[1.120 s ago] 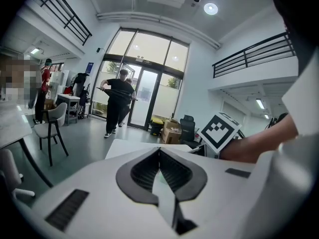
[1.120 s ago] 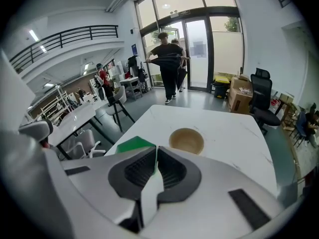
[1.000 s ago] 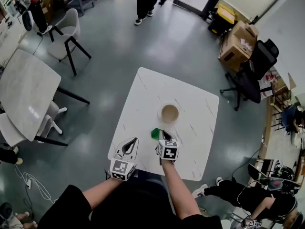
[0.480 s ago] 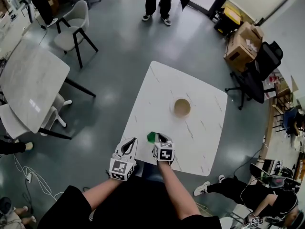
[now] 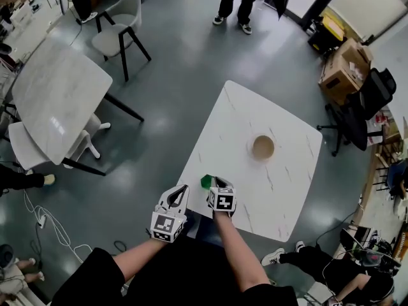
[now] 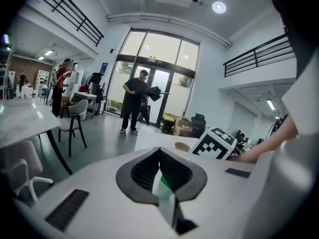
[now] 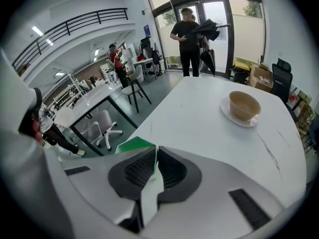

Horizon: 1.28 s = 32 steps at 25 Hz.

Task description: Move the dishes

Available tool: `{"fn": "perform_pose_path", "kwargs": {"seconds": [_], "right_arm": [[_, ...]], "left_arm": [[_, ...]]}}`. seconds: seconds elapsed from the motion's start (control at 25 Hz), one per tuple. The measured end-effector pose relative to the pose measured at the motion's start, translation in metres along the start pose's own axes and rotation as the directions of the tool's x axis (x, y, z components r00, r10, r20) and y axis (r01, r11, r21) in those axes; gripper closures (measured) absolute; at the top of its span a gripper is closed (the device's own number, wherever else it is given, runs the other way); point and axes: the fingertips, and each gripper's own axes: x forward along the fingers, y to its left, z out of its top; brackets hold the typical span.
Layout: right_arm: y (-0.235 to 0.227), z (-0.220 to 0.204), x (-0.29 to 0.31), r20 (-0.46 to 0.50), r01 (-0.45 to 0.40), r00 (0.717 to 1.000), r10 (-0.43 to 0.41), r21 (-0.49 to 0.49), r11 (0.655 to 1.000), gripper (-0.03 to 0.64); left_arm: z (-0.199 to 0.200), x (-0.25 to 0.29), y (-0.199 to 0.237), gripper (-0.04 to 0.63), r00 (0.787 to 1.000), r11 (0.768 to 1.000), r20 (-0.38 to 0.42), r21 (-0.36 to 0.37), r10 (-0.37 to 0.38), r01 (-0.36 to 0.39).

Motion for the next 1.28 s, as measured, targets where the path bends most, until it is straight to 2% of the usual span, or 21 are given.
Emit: {"fn": "perform_pose_path", "kwargs": {"seconds": [0.28, 0.44, 0.64, 1.04, 1.28], "right_arm": [[0.005, 0.003, 0.002, 0.006, -0.004, 1.000, 0.004, 0.000, 1.000, 0.589], [0.008, 0.013, -0.007, 0.063, -0.061, 0.996, 0.055, 0.094, 0.994, 0.588], [0.005, 0.027, -0.029, 0.118, -0.072, 0.991, 0.060, 0.103, 0.992, 0.588], [-0.064, 0.039, -0.087, 0.207, -0.013, 0.978, -0.027, 0.187, 0.982, 0.588], [-0.123, 0.042, -0.103, 0.216, 0.043, 0.972, -0.093, 0.225, 0.973, 0.588]], "left_arm": [[0.002, -0.002, 0.005, 0.578, 1.000, 1.000, 0.002, -0.006, 0.028, -0.028], [0.005, -0.001, 0.002, 0.578, 1.000, 1.000, 0.005, -0.011, 0.024, -0.024], [0.005, 0.004, -0.007, 0.578, 1.000, 1.000, -0.003, -0.007, 0.001, -0.001], [0.028, 0.047, -0.071, 0.578, 0.995, 0.995, 0.018, 0.031, -0.098, 0.098], [0.037, 0.085, -0.109, 0.578, 0.990, 0.989, 0.008, 0.035, -0.144, 0.143]]}}
